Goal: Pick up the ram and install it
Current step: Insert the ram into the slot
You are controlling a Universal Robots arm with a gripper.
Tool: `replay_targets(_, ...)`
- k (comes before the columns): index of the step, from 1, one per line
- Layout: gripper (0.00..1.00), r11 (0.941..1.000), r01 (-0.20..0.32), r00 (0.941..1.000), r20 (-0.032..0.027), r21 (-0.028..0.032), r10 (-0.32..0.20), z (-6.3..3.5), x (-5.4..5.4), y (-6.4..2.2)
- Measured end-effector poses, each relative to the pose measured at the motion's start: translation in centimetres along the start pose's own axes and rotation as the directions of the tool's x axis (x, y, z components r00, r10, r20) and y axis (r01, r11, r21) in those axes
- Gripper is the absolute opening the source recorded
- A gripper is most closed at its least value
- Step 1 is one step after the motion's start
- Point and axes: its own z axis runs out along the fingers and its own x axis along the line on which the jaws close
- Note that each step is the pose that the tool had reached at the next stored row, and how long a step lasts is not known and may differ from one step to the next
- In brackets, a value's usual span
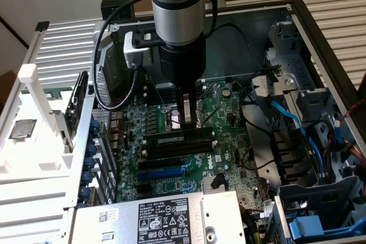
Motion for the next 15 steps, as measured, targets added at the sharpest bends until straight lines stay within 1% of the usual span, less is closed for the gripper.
replay_targets(4, 0.12, 1.0000, 0.005, 1.0000, -0.0010, 0.0001, -0.005, 0.13, 0.01, 0.03)
replay_targets(7, 0.12, 0.9999, 0.013, 0.9999, -0.0015, 0.0003, -0.013, 0.25, 0.01, 0.22)
replay_targets(9, 0.12, 0.9999, 0.015, 0.9999, -0.0039, 0.0005, -0.015, 0.36, 0.00, 0.23)
replay_targets(10, 0.12, 0.9999, 0.017, 0.9998, -0.0089, 0.0004, -0.017, 0.44, -0.04, 0.24)
replay_targets(15, 0.12, 0.9998, 0.021, 0.9997, -0.0143, 0.0007, -0.021, 0.54, -0.28, 0.24)
